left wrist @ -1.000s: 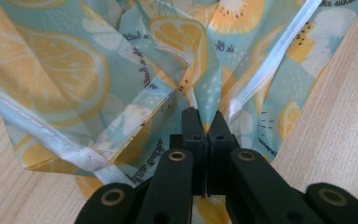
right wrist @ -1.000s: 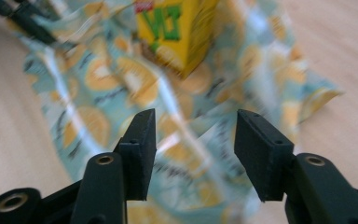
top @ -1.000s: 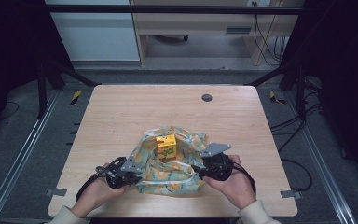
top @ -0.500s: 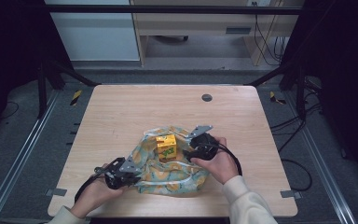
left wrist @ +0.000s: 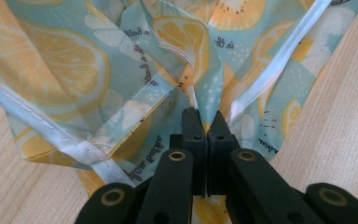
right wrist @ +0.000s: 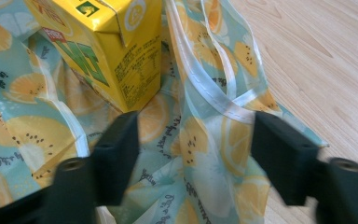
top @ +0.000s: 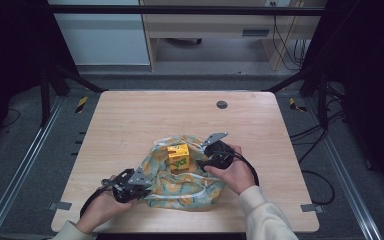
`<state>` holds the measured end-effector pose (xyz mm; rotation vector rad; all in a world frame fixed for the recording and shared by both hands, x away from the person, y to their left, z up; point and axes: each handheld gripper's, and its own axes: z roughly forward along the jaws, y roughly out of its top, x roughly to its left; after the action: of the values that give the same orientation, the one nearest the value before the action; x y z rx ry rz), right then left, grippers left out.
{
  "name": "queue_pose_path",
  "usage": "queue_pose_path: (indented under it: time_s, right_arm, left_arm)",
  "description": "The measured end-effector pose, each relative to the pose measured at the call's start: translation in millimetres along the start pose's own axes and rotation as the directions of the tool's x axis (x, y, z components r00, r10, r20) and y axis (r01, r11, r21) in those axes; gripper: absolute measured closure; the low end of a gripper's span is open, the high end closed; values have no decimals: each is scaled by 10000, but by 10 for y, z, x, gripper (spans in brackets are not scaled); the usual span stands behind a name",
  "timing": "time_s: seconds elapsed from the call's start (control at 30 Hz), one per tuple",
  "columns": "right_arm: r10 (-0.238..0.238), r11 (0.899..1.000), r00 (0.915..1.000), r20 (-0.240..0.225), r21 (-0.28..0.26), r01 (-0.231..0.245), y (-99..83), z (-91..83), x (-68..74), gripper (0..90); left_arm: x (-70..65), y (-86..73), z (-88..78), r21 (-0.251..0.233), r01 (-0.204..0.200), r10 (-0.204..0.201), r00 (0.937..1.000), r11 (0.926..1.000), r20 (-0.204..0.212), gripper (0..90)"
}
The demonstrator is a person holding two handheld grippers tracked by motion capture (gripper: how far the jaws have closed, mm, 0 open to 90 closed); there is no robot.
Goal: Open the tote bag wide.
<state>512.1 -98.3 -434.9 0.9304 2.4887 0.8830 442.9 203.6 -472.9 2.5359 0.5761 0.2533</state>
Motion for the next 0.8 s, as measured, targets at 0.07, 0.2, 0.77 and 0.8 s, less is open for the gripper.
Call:
queue_pose_path:
  time_s: [0.07, 0.2, 0.77, 0.8]
  right_arm:
    - [-63, 10000, 10000, 1, -29, 63, 1, 1, 1, 518]
    - [-90, 9997, 9996, 274, 219, 84, 22, 59, -22, 763]
    - [1502, 9885, 9868, 598, -237, -1491, 382, 405, -483, 894]
    - [1502, 9885, 9868, 598, -237, -1491, 382, 405, -483, 894]
  left_arm:
    - [3, 3, -2, -13, 0, 0, 10000, 10000, -25, 892]
    - [8, 18, -4, -11, -27, 27, 9999, 10000, -116, 892]
    - [173, 28, 26, -139, 413, -420, 9973, 9991, -599, 889]
    - [173, 28, 26, -139, 413, -420, 9973, 9991, -599, 889]
